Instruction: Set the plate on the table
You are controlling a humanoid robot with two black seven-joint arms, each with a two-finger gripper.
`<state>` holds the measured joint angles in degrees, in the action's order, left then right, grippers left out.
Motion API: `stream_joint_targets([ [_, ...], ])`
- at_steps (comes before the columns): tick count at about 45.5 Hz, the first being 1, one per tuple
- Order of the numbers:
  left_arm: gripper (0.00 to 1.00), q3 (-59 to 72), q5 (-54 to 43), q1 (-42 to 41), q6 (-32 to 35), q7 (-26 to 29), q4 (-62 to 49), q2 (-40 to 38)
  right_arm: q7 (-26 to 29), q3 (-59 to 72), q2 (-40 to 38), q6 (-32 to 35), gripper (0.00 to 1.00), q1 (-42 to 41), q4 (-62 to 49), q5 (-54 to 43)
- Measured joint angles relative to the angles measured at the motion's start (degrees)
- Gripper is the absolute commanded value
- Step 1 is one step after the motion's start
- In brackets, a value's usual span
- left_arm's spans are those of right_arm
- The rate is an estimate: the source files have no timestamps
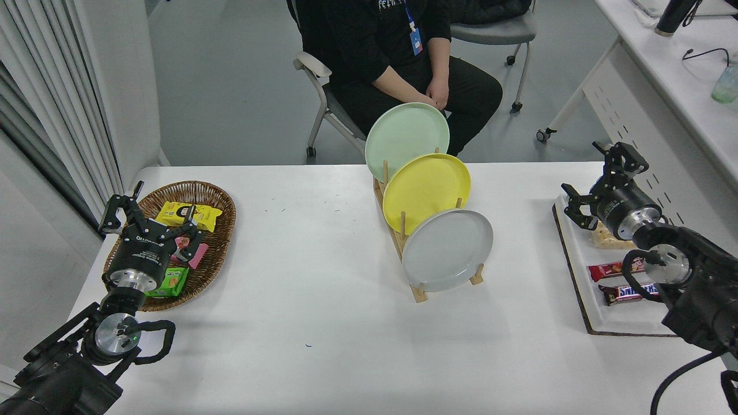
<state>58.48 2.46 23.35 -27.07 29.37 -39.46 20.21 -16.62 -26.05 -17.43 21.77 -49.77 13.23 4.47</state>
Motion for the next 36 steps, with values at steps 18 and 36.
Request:
stream_joint_targets([
  [18, 0.98, 0.0, 0.0, 0.0, 0.0, -0.04, 0.0, 0.0, 0.0, -1.35, 0.4, -0.05, 1.0, -0.21, 0.04, 0.01],
  [36, 0.98, 0.02, 0.0, 0.0, 0.0, 0.01, 0.0, 0.0, -0.02, -1.8, 0.49, -0.11, 1.0, -0.27, -0.05, 0.01],
])
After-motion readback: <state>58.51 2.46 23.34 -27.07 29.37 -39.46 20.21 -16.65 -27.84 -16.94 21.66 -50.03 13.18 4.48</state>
